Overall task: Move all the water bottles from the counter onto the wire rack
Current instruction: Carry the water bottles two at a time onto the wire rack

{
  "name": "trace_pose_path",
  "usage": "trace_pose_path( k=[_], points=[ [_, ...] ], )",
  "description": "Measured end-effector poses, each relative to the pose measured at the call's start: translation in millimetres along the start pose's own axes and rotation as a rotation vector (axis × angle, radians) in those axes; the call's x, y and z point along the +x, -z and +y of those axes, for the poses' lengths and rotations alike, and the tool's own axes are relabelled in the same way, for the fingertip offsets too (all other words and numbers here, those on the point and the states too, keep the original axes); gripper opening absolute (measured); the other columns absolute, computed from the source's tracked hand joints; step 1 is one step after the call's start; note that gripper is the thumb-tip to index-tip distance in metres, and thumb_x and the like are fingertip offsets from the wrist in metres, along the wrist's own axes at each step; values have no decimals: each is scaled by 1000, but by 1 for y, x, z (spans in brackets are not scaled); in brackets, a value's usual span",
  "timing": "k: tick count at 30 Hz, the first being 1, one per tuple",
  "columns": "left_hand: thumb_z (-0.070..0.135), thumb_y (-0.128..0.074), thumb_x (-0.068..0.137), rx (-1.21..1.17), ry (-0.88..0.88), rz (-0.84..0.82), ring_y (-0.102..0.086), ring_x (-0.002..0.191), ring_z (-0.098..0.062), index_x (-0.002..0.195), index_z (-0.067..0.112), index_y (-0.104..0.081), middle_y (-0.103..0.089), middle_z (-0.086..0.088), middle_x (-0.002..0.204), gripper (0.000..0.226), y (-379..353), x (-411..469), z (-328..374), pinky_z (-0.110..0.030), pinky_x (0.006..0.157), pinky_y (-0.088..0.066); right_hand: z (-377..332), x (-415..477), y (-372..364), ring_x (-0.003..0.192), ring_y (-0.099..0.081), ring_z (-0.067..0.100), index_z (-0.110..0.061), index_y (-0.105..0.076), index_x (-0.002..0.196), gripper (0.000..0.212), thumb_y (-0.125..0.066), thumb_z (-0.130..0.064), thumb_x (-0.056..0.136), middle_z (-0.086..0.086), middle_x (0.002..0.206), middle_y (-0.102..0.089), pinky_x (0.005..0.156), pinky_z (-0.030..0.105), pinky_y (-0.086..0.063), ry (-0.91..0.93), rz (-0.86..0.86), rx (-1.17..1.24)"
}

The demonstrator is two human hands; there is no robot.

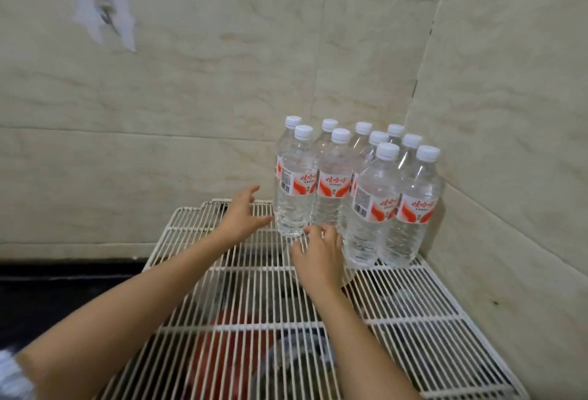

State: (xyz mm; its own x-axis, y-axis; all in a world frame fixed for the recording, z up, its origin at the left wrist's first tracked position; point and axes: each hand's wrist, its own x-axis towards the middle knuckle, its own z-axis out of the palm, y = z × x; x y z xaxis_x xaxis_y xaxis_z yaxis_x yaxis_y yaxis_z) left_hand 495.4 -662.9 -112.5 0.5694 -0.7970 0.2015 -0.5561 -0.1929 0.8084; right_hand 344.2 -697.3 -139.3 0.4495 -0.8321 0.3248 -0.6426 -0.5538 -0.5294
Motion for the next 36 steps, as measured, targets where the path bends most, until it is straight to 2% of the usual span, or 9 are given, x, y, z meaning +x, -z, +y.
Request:
trace_pose_path(
  k=[6,10,13,15,18,22,25,29,36],
  points=[
    [17,-60,85,238,-21,155,-44,123,-28,133,6,-40,-47,-18,133,53,69,-64,-19,-34,103,-32,-18,-7,-8,121,-38,20,-12,-52,116,27,-44,-24,92,5,129,-44,100,32,-35,159,-160,42],
    [19,-60,85,345,33,317,-44,122,-28,131,8,-44,-50,-16,129,50,106,-133,-32,-34,101,-32,-34,-19,-7,126,-36,23,-12,-51,122,33,-45,-26,92,7,131,-46,104,36,-34,281,-293,16],
    [20,-62,84,379,162,462,-44,121,-28,130,9,-45,-52,-15,128,50,126,-203,-54,-36,102,-34,-54,-39,-4,129,-34,24,-13,-47,129,40,-45,-28,93,9,136,-44,105,38,-33,418,-435,27],
    [23,-61,84,400,285,528,-44,121,-27,130,11,-45,-51,-13,128,50,134,-254,-68,-37,101,-36,-74,-55,-2,125,-40,25,-12,-50,127,38,-45,-27,92,10,133,-49,103,36,-35,557,-465,44],
    [25,-59,85,422,461,618,-44,122,-27,130,12,-45,-50,-12,128,49,144,-325,-81,-38,102,-37,-112,-92,-4,113,-54,25,-9,-57,119,33,-50,-24,90,10,122,-60,95,32,-41,731,-489,193],
    [23,-59,85,460,652,750,-44,121,-28,128,11,-47,-51,-13,128,47,152,-408,-89,-39,102,-37,-152,-171,-33,110,-56,22,-11,-59,118,32,-52,-23,89,7,118,-63,94,31,-41,906,-668,340],
    [23,-58,85,513,763,821,-45,120,-29,128,11,-48,-52,-12,128,46,160,-464,-94,-36,101,-35,-171,-226,-63,114,-52,19,-17,-53,124,35,-48,-30,92,3,123,-58,92,29,-41,1017,-877,244],
    [22,-56,86,525,887,875,-42,121,-29,127,9,-48,-51,-13,129,44,167,-535,-105,-35,102,-32,-181,-281,-93,118,-49,19,-17,-46,131,42,-48,-32,92,5,130,-51,91,28,-41,1015,-1098,108],
    [31,-50,89,587,1087,834,-36,126,-23,127,16,-49,-47,-5,132,41,193,-657,-124,-32,100,-33,-240,-380,-125,122,-45,27,-17,-47,131,46,-51,-31,88,10,132,-51,97,35,-39,1159,-1050,6]
  ],
)
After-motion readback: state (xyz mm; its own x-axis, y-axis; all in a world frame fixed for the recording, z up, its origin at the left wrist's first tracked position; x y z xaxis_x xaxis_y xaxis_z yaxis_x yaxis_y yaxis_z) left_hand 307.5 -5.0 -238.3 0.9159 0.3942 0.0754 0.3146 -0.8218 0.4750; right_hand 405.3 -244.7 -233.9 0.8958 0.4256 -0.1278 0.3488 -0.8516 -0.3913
